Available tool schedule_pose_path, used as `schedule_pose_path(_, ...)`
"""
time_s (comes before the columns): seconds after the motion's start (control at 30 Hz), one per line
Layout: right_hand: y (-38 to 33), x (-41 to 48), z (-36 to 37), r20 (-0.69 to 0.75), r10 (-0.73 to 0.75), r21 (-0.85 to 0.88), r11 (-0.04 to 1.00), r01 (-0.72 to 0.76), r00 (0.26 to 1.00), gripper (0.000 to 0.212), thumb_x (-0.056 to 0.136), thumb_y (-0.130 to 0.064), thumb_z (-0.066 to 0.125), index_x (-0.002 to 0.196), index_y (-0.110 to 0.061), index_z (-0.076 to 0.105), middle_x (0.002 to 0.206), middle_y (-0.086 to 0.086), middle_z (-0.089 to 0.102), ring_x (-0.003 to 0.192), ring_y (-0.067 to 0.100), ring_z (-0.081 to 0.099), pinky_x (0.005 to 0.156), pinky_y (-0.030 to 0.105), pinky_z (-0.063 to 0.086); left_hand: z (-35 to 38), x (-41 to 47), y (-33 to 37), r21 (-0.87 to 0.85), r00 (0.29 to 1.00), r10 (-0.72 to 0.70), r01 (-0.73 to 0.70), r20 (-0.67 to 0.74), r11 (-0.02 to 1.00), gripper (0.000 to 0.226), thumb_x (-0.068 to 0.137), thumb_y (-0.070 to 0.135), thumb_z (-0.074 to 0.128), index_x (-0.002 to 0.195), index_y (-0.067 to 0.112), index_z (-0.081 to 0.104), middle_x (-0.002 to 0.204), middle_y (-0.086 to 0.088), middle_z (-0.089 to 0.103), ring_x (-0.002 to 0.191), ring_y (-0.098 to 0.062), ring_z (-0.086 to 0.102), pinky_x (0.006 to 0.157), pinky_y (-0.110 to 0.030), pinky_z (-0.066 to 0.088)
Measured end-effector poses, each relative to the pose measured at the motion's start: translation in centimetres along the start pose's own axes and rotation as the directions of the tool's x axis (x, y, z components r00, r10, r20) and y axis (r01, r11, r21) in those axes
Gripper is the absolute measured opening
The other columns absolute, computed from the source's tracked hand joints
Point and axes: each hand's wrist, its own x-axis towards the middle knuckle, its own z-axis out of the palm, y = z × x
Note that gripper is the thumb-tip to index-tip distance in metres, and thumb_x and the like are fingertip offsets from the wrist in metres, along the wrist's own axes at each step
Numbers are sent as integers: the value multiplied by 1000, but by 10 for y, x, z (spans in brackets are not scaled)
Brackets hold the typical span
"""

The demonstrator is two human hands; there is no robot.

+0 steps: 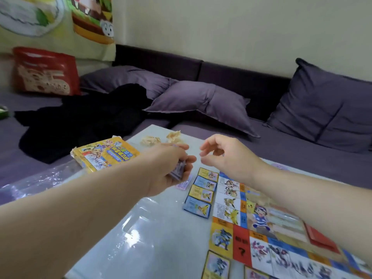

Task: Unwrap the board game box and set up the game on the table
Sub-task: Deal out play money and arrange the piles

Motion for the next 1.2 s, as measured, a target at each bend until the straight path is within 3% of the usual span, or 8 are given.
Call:
schedule_pose_path(0.23,-36,-99,-53,95,-102,-187,975,119,990,92,68,-47,78,144,-28,30,133,-20,42,118,-8,37,89,4,30,73,-70,-3,19,997,16,-17,78,1000,18,97,1,43,106,13,53,72,-5,58,53,-12,47,48,-21,45)
schedule_pose_path(0.37,-43,-146,-76,-35,-154,-217,966,143,988,81,67,-36,83,136,-17,44,133,-10,51,110,-6,43,79,-4,28,115,-110,-13,35,982,28,-35,188,999,27,97,1,39,78,15,53,72,-2,55,60,-12,50,53,-22,44)
schedule_pose_path(0.57,-25,-210,-107,-100,-144,-351,931,101,985,48,72,-22,77,113,-2,62,108,11,63,99,23,57,85,32,40,161,-153,-49,47,956,-57,45,289,998,20,95,3,43,85,11,57,71,-3,62,64,-13,57,55,-24,48)
schedule_pose_path(0.67,-11,-240,-117,-152,-105,-342,939,48,983,49,71,-24,79,114,-9,62,97,2,59,90,17,55,80,26,40,178,-171,-70,109,926,-106,71,363,991,14,95,5,45,98,8,58,72,-3,62,60,-13,58,52,-22,51)
schedule_pose_path(0.8,1,-278,-131,-72,55,-193,979,-68,996,63,70,-30,80,128,-26,55,108,-11,58,96,4,54,85,14,43,192,-182,-90,299,881,-144,3,451,954,14,97,7,45,101,8,58,71,-3,56,51,-10,53,49,-21,47)
schedule_pose_path(0.93,11,-307,-172,27,217,170,961,-219,976,33,85,-10,65,116,-24,63,99,-2,71,84,8,65,82,22,51,212,-189,-95,404,815,-170,-85,554,911,15,98,12,48,101,8,61,65,1,52,48,-7,42,44,-17,41)
schedule_pose_path(1.07,28,-339,-211,-39,283,251,931,-265,958,22,86,4,60,95,-14,68,84,1,74,74,7,66,68,13,50,258,-211,-100,421,713,-163,-201,682,884,14,97,15,50,90,12,62,64,4,55,46,-5,44,50,-17,43)
schedule_pose_path(1.2,52,-377,-242,-179,407,313,887,-340,896,17,84,4,62,90,-12,66,74,-3,72,65,4,65,60,12,50,306,-224,-118,358,734,-73,-239,675,903,9,96,15,52,88,15,58,76,0,63,53,-3,62,55,-16,53)
